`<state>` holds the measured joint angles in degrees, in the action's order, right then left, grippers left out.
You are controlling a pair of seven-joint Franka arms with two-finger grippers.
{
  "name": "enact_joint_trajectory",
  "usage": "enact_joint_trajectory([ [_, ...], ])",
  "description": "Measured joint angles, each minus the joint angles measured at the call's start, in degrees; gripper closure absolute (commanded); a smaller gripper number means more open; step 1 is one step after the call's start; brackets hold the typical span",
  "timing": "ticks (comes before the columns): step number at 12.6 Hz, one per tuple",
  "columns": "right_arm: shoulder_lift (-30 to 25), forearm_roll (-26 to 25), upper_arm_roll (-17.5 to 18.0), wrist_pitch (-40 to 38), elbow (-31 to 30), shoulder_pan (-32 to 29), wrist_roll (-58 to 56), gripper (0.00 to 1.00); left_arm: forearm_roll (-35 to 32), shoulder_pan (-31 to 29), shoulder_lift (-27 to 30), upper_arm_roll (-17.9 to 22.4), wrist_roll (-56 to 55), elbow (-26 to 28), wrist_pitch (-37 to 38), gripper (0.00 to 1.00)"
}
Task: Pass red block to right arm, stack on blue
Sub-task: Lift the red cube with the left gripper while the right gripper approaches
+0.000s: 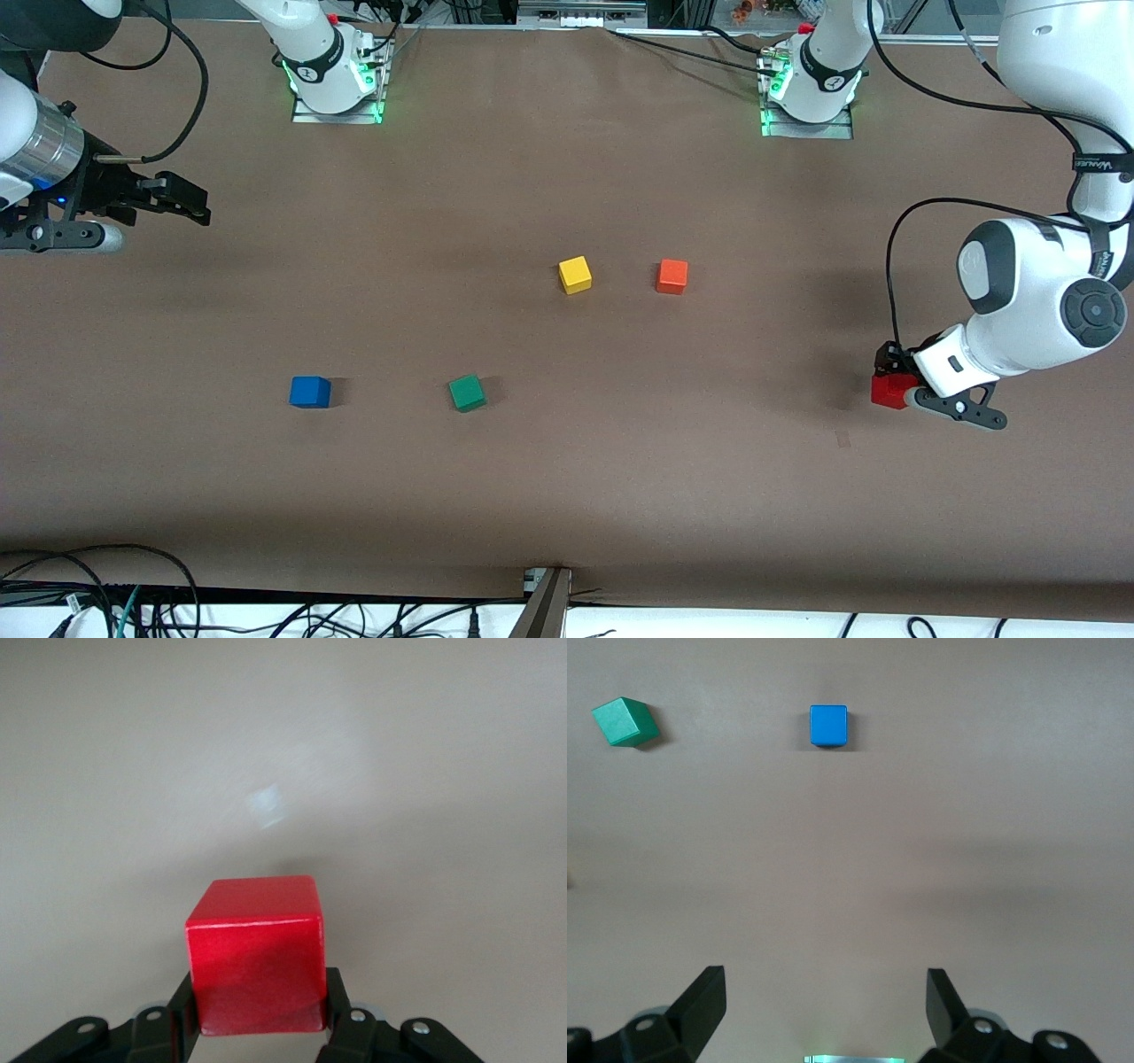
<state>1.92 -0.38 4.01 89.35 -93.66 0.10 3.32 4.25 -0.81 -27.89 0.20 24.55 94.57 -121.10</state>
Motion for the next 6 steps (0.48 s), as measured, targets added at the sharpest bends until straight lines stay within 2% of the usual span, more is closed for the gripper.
enact_joint_trajectory([
  [2, 0.00, 0.00, -0.02, 0.00, 0.00, 0.00, 0.00, 0.00, 5.20, 0.06, 0.24, -1.51, 8.50, -2.27, 1.47, 1.00],
  [6, 0.00, 0.00, -0.02, -0.01, 0.00, 0.00, 0.00, 0.00, 20.20, -0.10, 0.34, -1.70, 30.44, -5.60, 4.98, 1.00],
])
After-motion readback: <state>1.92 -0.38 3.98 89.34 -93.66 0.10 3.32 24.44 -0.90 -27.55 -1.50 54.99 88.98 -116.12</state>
